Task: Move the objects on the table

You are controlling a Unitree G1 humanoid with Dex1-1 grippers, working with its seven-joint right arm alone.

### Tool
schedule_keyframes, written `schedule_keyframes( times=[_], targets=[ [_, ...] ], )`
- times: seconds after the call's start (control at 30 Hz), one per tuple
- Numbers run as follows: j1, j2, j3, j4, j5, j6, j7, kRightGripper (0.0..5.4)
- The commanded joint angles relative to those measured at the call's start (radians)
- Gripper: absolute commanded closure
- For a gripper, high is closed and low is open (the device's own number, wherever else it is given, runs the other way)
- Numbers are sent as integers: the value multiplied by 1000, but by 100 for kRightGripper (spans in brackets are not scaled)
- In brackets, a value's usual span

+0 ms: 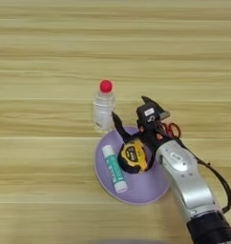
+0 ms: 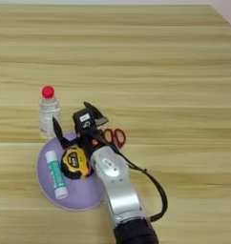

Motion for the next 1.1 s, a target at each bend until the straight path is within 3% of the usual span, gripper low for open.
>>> schedule_keyframes(
  times=[0.03, 0.4, 1.1],
  targets=[
    [-88, -8, -3, 0, 9, -12, 13, 4],
    [-154, 9, 29, 69, 18, 6, 80, 4],
    [-303, 19, 17, 307, 8, -65, 67, 4]
  ],
)
